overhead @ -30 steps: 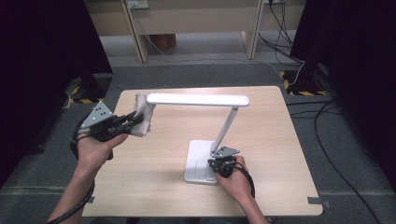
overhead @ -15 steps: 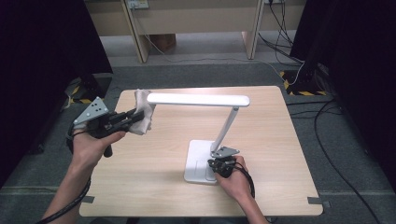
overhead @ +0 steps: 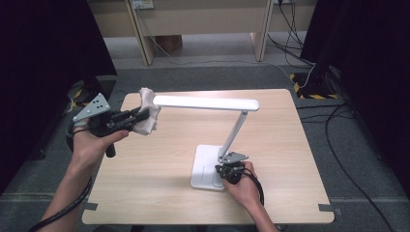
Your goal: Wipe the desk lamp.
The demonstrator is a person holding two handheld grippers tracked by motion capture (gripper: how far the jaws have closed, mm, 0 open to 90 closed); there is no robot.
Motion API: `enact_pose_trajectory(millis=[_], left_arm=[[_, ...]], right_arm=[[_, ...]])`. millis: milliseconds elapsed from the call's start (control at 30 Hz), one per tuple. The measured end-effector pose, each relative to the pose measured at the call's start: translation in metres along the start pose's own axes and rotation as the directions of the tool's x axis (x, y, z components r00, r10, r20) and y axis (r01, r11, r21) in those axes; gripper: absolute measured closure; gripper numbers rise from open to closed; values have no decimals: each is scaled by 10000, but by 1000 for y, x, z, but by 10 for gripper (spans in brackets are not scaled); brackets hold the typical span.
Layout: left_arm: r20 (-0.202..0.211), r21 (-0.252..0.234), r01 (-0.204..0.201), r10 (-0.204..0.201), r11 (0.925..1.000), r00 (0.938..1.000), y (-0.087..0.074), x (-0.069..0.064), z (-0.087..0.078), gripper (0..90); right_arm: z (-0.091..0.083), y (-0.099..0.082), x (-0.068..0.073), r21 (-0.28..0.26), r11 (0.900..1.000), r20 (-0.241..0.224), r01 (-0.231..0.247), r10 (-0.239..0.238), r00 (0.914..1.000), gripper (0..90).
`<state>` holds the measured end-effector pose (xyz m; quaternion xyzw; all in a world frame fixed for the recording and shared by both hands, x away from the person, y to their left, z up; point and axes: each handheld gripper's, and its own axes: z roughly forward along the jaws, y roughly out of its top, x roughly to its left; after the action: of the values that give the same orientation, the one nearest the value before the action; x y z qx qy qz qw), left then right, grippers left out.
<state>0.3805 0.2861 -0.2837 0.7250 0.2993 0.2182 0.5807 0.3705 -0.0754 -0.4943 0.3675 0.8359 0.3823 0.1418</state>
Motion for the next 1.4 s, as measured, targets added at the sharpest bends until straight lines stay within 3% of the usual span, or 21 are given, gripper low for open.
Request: enact_pose_trajectory(millis=[433,533,700,800,933,1100,1400], left_arm=[[378,-74,472,-469,9989,9982,7,20,1,776],[749,-271,901,-878,9956,9933,9,23,1,775],[815,-339,1175,-1144,9925,9901,13,25,3,774],[813,-622,1318,-1266,9893,9886,18,26,1,776],[863,-558,1258,-1207,9905,9889,21,24,2,776],[1012,-320,1309,-1271,9909,9867,25,20,13,776],[1080,-185,1132,-1105,9934,9880,27,14,25,776]], right_arm=[[0,-1,0,-73,10000,-25,-63,63,10000,900],[0,-1,0,-87,10000,-26,28,-28,10000,900],[0,-1,0,-87,10000,-16,45,-45,10000,900],[0,-1,0,-82,9999,-14,92,-92,10000,900],[0,-1,0,-77,9999,-3,132,-132,9999,900],[0,-1,1,-82,9998,-6,160,-160,9999,900],[0,-1,1,-66,9997,-1,224,-224,9997,900]])
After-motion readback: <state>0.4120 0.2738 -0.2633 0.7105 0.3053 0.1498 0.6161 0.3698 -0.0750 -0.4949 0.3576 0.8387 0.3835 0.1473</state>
